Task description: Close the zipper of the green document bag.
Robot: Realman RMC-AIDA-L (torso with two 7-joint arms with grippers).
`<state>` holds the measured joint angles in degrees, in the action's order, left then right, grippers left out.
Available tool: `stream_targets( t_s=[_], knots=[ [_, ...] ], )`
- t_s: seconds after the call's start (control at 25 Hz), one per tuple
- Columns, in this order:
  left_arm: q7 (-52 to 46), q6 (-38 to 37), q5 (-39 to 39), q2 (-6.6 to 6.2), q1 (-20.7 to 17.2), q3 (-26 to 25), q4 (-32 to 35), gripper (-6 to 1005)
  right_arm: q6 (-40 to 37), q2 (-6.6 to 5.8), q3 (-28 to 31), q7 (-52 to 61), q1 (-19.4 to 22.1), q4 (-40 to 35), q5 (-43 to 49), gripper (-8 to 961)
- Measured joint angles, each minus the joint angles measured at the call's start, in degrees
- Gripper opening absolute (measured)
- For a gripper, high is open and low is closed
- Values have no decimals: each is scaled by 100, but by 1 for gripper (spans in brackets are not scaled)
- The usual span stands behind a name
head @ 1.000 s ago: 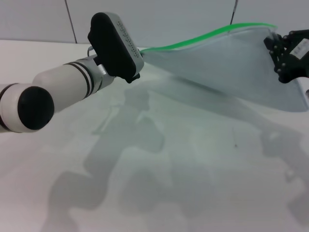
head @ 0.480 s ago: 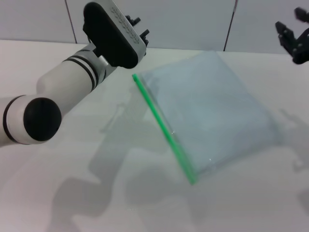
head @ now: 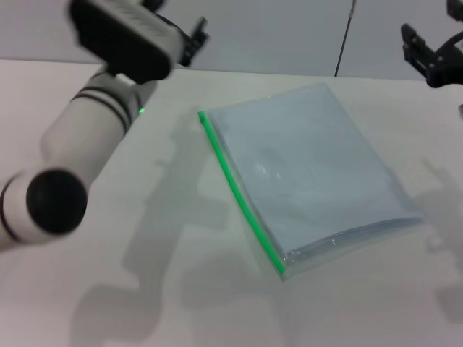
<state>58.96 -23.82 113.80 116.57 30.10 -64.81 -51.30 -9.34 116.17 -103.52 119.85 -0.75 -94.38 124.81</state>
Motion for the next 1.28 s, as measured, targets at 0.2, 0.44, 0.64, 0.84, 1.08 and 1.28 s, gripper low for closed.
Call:
stream_targets(
  t_s=[0.2, 0.44, 0.64, 0.84, 1.08, 1.28],
  knots=[
    [-1289, -1147, 6, -33, -531, 428, -378, 695, 2342, -13, -970, 143, -110, 1009, -4, 618],
    [-1777, -1300, 67, -68, -1189, 648, -1038, 714, 4513, -36, -1381, 1356, -559, 2456, -8, 596],
    [-2422, -1852, 532, -61, -1473, 806, -992, 713, 4776, -42, -1482, 1815, -795, 3063, -8, 594],
    [-3086, -2108, 705, -70, -1410, 816, -493, 714, 5371, -37, -1847, 2051, -1103, 3658, -257, 591],
    [-3233, -2648, 768, -33, -1321, 1040, -29, 713, 5535, -39, -1923, 2457, -1291, 3936, -392, 592],
    [-3374, -3044, 714, -30, -1203, 1281, 280, 714, 5904, -34, -2028, 2690, -1369, 4276, -392, 591]
  ],
)
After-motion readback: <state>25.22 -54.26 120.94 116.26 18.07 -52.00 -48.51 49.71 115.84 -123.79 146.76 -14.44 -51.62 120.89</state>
